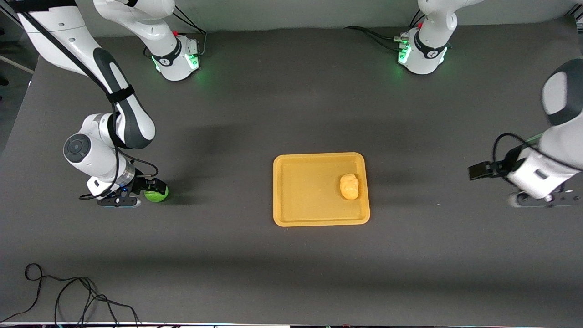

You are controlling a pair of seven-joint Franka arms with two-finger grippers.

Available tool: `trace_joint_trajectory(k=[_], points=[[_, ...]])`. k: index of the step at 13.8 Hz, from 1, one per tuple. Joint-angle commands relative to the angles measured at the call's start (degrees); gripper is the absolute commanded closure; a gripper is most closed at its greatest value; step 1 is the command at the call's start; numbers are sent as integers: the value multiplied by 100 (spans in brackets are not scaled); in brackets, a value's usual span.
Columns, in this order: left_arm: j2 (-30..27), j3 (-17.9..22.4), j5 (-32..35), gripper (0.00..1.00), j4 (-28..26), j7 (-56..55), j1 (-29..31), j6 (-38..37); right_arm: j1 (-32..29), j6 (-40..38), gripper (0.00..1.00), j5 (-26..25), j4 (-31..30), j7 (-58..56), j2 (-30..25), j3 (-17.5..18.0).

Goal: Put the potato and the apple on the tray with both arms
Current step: 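Raise the left gripper away while the right gripper grasps the apple, then lift the green apple with the right gripper and carry it over the tray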

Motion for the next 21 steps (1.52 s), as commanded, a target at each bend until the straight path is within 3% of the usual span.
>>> trace_joint_trajectory(k=[1, 6, 8, 9, 12, 14, 17, 21], points=[[-477, 0, -71, 0, -532, 70, 0, 44, 8, 178, 0, 97, -42, -193, 100, -42], [-530, 0, -97, 0, -604, 44, 281, -7, 8, 179, 0, 97, -33, -193, 285, -51], [-574, -9, -18, 0, -561, -44, 255, -165, 8, 30, 37, 97, 2, -193, 224, -59], [-653, -9, -44, 0, -517, -36, 290, -175, 8, -14, 49, 106, 11, -193, 206, -68], [-583, -35, -79, 0, -385, 69, 220, -236, 8, -346, 52, 71, 238, -228, -205, -68], [-618, -44, -106, 0, -428, -18, 211, -324, 25, -1494, 52, 62, 825, -220, -513, -68], [-609, -61, -106, 0, -428, -27, 202, -246, 69, -3428, 52, 53, 2396, -176, -489, -68], [-618, -18, -71, 0, -437, -9, 54, -237, 770, -4320, 52, 53, 3893, 621, -41, -24]])
